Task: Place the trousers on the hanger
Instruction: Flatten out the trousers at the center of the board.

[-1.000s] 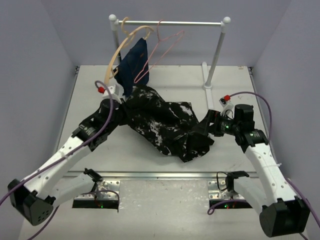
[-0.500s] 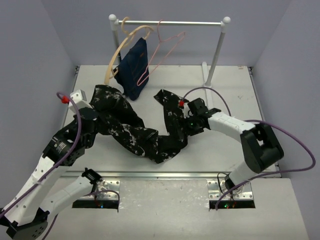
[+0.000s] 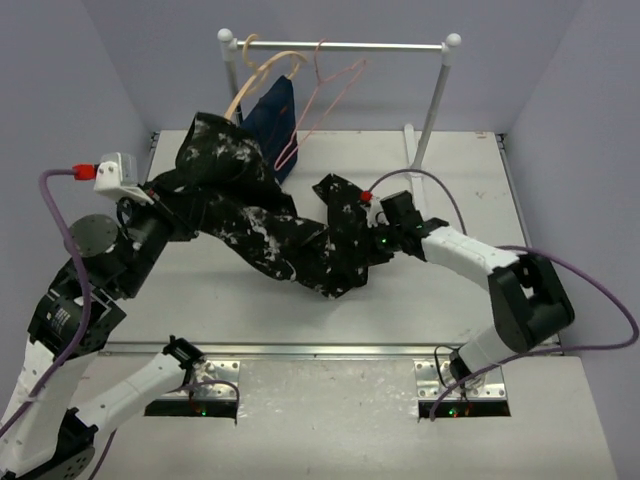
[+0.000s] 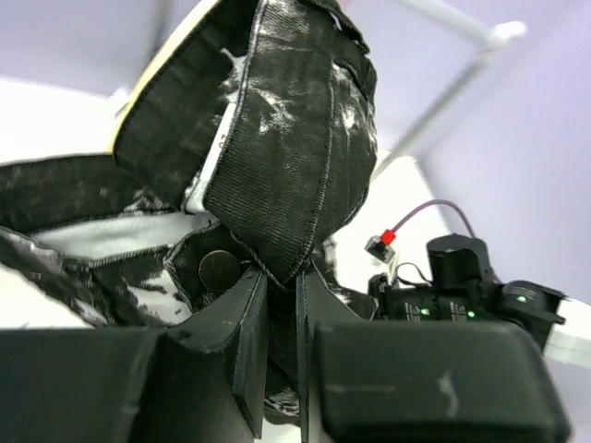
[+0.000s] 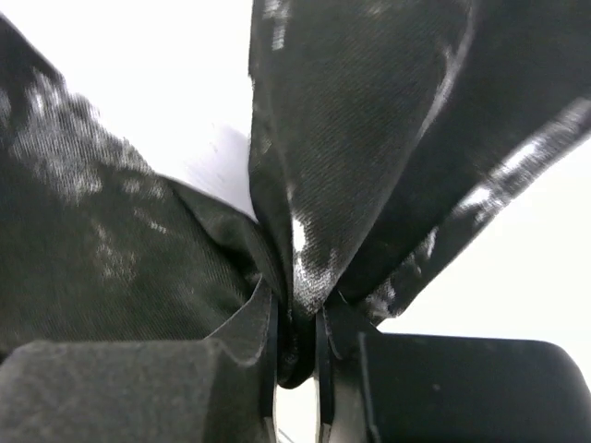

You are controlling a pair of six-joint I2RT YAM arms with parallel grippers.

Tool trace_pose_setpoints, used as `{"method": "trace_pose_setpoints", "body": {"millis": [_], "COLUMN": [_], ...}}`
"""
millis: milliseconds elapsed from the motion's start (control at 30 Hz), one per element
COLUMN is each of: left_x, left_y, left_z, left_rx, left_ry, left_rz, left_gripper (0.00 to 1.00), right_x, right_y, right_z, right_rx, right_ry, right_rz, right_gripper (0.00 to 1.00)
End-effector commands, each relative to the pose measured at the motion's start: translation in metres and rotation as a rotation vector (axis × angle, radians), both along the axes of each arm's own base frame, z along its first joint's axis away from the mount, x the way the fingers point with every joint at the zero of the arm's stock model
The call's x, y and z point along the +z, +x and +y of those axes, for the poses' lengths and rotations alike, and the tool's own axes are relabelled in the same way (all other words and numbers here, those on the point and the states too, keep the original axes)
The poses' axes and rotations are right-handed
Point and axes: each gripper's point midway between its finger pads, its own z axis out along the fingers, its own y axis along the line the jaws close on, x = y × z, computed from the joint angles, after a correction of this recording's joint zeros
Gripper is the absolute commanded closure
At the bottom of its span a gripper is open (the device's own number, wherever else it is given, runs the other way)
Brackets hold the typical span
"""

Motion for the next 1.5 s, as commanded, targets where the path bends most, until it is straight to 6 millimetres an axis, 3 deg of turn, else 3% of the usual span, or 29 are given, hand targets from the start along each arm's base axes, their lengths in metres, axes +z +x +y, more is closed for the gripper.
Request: {"method": "trace_pose_setpoints", "body": {"millis": [0, 100, 200, 233, 267, 300, 367, 400, 433, 467, 500, 567, 633, 733, 800, 833, 900, 933, 967, 1033, 1067, 1100, 1133, 1200, 1300, 1400, 1467], "left_x": [0.123, 0.160, 0.205, 0.214, 0.232, 0.242, 0.245, 0.242, 0.233, 0.211, 0.189, 0.153, 0.113, 0.042, -0.017, -0.029, -0.068, -0.090, -0.097, -0.127, -0.142, -0.155, -0.168, -0.189, -0.205, -0.209, -0.201], "left_y": [-0.022, -0.028, -0.037, -0.034, -0.042, -0.042, -0.033, -0.032, -0.026, -0.018, -0.014, -0.005, 0.003, 0.022, 0.032, 0.033, 0.040, 0.042, 0.043, 0.043, 0.042, 0.040, 0.037, 0.027, 0.018, 0.015, 0.015], "left_z": [-0.049, -0.061, -0.067, -0.065, -0.057, -0.046, -0.016, 0.013, 0.020, 0.034, 0.050, 0.060, 0.064, 0.048, 0.034, 0.030, 0.020, 0.016, 0.014, 0.011, 0.013, 0.016, 0.021, 0.037, 0.049, 0.055, 0.060], "left_rx": [-0.319, -0.387, -0.437, -0.421, -0.397, -0.342, -0.173, -0.028, 0.020, 0.115, 0.217, 0.310, 0.379, 0.399, 0.397, 0.390, 0.387, 0.385, 0.379, 0.380, 0.389, 0.404, 0.428, 0.497, 0.551, 0.573, 0.597], "left_ry": [-0.086, -0.106, -0.120, -0.130, -0.150, -0.192, -0.289, -0.348, -0.374, -0.400, -0.422, -0.470, -0.454, -0.430, -0.418, -0.422, -0.377, -0.346, -0.335, -0.274, -0.236, -0.204, -0.175, -0.122, -0.093, -0.079, -0.063], "left_rz": [-0.388, -0.465, -0.577, -0.596, -0.638, -0.646, -0.612, -0.593, -0.565, -0.513, -0.469, -0.377, -0.271, -0.103, 0.035, 0.064, 0.148, 0.193, 0.211, 0.271, 0.299, 0.323, 0.347, 0.391, 0.413, 0.416, 0.404], "left_gripper": [1.00, 1.00, 1.00, 1.00, 1.00, 1.00, 1.00, 1.00, 1.00, 1.00, 1.00, 1.00, 1.00, 1.00, 1.00, 1.00, 1.00, 1.00, 1.00, 1.00, 1.00, 1.00, 1.00, 1.00, 1.00, 1.00, 0.98], "right_x": [0.092, 0.127, 0.217, 0.226, 0.264, 0.286, 0.316, 0.319, 0.328, 0.331, 0.329, 0.321, 0.284, 0.225, 0.187, 0.176, 0.165, 0.166, 0.165, 0.175, 0.189, 0.195, 0.187, 0.153, 0.098, 0.054, 0.037], "right_y": [0.044, 0.038, 0.031, 0.024, 0.022, 0.017, 0.009, 0.004, 0.004, 0.004, 0.003, 0.011, 0.025, 0.036, 0.047, 0.050, 0.055, 0.060, 0.061, 0.059, 0.060, 0.049, 0.035, 0.017, 0.021, 0.030, 0.040], "right_z": [-0.064, -0.122, -0.169, -0.178, -0.192, -0.201, -0.211, -0.213, -0.214, -0.210, -0.204, -0.189, -0.181, -0.193, -0.201, -0.202, -0.193, -0.178, -0.173, -0.126, -0.086, -0.060, -0.043, -0.005, 0.021, 0.044, 0.052], "right_rx": [-0.365, -0.538, -0.650, -0.652, -0.704, -0.716, -0.718, -0.708, -0.703, -0.666, -0.620, -0.526, -0.450, -0.450, -0.471, -0.481, -0.471, -0.448, -0.440, -0.311, -0.171, -0.055, 0.025, 0.212, 0.281, 0.318, 0.336], "right_ry": [0.075, -0.037, -0.131, -0.176, -0.202, -0.236, -0.286, -0.313, -0.316, -0.320, -0.324, -0.318, -0.369, -0.502, -0.594, -0.610, -0.569, -0.488, -0.464, -0.221, -0.041, 0.079, 0.131, 0.135, 0.019, -0.038, -0.113], "right_rz": [-0.253, -0.340, -0.535, -0.543, -0.622, -0.665, -0.698, -0.679, -0.687, -0.667, -0.634, -0.568, -0.429, -0.272, -0.171, -0.142, -0.124, -0.136, -0.136, -0.175, -0.276, -0.315, -0.307, -0.252, -0.177, -0.150, -0.194], "right_gripper": [1.00, 1.00, 1.00, 1.00, 1.00, 1.00, 1.00, 1.00, 1.00, 1.00, 1.00, 1.00, 0.98, 0.67, 0.47, 0.40, 0.38, 0.37, 0.35, 0.25, 0.10, 0.01, 0.01, 0.01, 0.04, 0.06, 0.06]}}
